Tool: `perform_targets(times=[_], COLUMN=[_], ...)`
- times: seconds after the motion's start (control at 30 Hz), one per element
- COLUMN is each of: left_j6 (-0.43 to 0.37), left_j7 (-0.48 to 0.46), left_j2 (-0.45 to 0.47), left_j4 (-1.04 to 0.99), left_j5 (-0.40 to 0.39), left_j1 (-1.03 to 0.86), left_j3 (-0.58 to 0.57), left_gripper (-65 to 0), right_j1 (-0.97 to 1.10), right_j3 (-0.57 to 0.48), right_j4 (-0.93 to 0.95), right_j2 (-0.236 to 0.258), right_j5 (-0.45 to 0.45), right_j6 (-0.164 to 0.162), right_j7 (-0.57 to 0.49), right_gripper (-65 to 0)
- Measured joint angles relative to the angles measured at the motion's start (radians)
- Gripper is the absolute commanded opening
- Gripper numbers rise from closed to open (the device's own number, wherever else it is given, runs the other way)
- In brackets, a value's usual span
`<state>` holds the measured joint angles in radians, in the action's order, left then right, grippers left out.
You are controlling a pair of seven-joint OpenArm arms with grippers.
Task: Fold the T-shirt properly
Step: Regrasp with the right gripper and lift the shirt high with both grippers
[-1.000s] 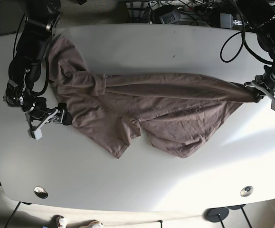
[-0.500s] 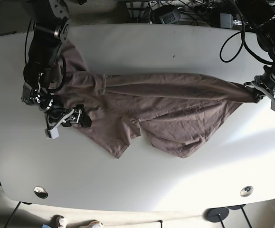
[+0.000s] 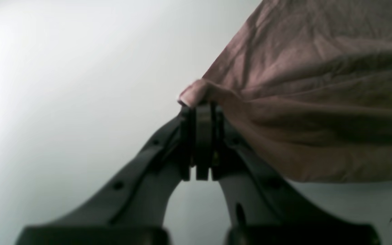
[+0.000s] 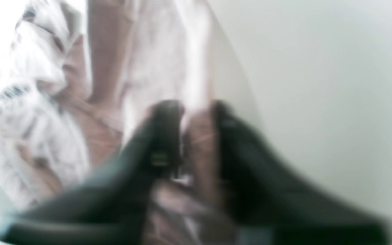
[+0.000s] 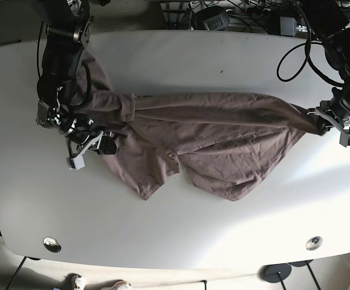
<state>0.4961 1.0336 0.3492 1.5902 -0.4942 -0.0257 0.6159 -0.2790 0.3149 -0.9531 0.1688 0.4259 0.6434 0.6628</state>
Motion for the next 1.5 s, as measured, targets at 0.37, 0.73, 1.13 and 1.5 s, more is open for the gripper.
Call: perform_targets(times=[0.37,0.73,1.13,1.5], left_j6=[0.000,-0.100,-0.174,-0.170], left_j7=[0.013,0.013,-0.032,0.039], left_j2=[-0.003,-0.112,-0.050,0.088], left_j4=[0.011,-0.134,-0.404,-0.183], left_j5=[-0.014,0.007,0.003,-0.077], left_j1=[0.187,0.641,1.165,1.038], left_j3=[-0.122,-0.336,-0.341,-0.331], left_gripper=[-65.0,-65.0,-65.0,-65.0], right_j1=[0.168,-0.176,-0.821,-0.711], right_j3=[0.119,0.151,-0.121,-0.062], right_j4=[-0.595,-0.708,-0.327,-0.526], right_j2=[-0.005,0.145,0.227,0.262], right_j5=[0.062,0.077,0.069,0.214], right_j6=[-0.021,-0.015,-0.015,-0.014], right_j7=[0.357,0.562,0.570,0.644], right_gripper=[-63.3,-63.3,-63.3,-63.3])
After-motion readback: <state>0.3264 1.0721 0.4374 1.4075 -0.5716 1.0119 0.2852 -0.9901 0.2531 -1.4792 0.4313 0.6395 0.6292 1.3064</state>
